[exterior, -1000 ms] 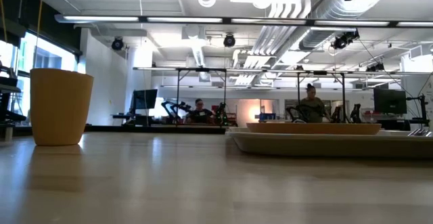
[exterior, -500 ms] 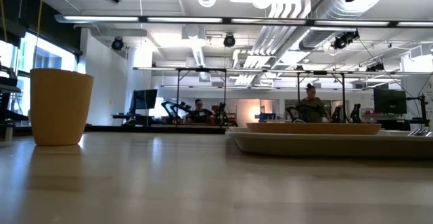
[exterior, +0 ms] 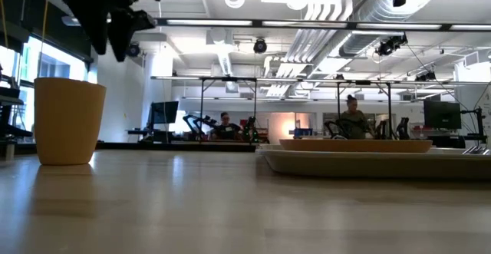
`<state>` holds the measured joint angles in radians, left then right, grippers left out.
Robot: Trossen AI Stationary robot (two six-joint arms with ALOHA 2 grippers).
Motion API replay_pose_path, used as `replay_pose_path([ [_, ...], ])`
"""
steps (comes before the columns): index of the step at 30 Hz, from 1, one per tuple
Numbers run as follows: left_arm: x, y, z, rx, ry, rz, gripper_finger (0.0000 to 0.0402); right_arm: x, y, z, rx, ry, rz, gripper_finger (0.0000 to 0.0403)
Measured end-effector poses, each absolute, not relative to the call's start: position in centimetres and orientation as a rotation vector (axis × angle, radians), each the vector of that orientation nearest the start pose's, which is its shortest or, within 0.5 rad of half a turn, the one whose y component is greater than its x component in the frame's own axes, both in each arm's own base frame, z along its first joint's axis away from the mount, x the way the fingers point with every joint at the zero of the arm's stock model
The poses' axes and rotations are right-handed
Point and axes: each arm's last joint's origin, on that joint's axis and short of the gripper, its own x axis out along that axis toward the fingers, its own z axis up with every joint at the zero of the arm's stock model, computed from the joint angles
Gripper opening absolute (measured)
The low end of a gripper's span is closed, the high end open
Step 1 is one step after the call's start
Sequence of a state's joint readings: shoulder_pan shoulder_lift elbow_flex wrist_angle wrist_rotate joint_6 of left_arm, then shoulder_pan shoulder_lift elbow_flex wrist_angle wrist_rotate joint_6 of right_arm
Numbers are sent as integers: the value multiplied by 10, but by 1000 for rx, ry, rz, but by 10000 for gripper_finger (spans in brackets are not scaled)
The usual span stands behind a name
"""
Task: Pick and place plate/cup/fork/spoon on tray
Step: Put the orange cup on the beige serving tray above the orange plate
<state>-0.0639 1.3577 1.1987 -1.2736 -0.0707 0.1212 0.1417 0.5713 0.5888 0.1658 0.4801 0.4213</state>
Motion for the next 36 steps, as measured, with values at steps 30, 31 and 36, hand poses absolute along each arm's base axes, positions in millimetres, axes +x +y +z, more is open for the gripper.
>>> replay_pose_path([
  [30,211,-14,217,122,1520,-36,58,136,6,323,456,-200,-291,122],
  [31,211,-14,217,121,1519,-35,40,136,6,323,455,-198,-292,122],
  [36,212,-13,219,75,1514,-7,11,136,6,323,453,-192,-293,122],
])
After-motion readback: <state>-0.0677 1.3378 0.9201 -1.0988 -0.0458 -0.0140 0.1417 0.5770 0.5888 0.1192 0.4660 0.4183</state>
